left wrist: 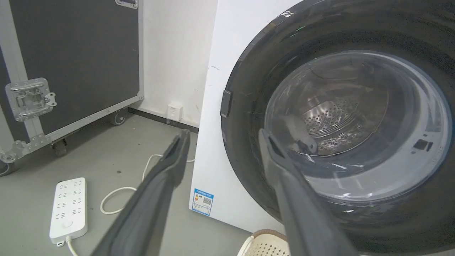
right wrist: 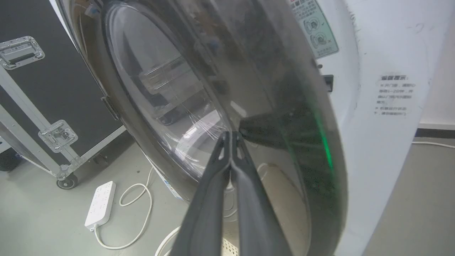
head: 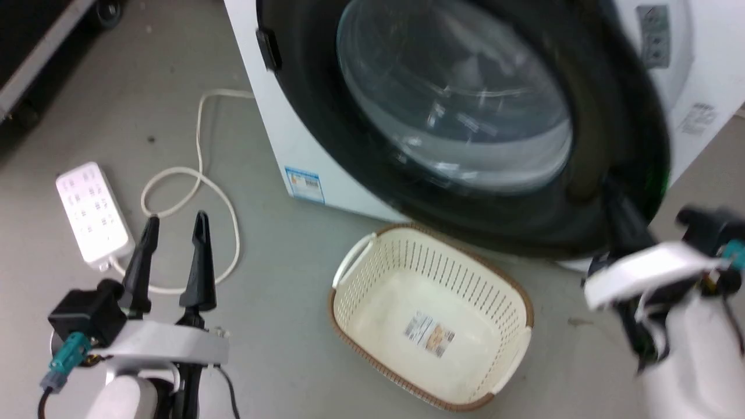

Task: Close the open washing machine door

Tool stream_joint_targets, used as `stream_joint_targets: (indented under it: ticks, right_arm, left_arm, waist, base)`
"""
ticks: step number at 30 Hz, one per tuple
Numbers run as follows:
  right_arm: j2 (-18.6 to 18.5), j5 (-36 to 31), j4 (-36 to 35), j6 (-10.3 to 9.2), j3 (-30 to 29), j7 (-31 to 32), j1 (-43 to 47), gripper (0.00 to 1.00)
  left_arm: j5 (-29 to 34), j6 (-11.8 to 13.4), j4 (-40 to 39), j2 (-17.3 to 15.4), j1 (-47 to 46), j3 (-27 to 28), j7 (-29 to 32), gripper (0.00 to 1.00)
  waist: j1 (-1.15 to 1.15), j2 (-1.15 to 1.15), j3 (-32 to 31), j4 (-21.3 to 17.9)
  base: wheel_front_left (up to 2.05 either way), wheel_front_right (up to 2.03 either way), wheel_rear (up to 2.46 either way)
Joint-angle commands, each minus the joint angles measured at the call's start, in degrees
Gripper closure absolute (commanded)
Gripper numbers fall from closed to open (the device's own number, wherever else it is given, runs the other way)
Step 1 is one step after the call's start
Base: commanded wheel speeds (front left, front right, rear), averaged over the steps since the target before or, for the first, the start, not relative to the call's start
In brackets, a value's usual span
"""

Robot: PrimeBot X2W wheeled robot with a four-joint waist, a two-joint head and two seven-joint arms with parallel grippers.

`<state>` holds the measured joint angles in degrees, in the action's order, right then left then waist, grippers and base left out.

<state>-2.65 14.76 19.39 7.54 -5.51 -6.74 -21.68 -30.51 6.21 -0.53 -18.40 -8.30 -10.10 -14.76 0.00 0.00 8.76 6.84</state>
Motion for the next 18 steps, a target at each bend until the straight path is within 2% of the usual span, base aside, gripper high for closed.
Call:
stream_joint_targets:
  ticks: [1,10,18]
  right_arm:
    - [-0.22,-0.57,1.02,-0.05,-1.01,-0.72,-2.60,1.00]
    - [-0.22,-5.11,11.61,-0.05,-11.54,-5.69,-19.11,1.00]
    - [-0.22,-8.45,15.90,-0.05,-15.19,-7.71,-26.58,1.00]
  left_arm:
    - [0.53,-0.44,-0.46,0.30,-1.18,0.31,-0.24,0.00]
    - [2.20,-2.53,-0.91,1.49,-5.66,1.08,-0.24,0.00]
    - [3.52,-3.91,0.08,2.56,-7.50,1.63,-0.24,0.00]
  waist:
    - [0.00,0.00,2.50,0.37]
    - [0.00,0.00,9.64,1.13]
    - [0.00,0.00,11.62,1.08]
  base:
    - [0.00,0.00,0.00]
    - [0.00,0.00,0.00]
    - [0.00,0.00,0.00]
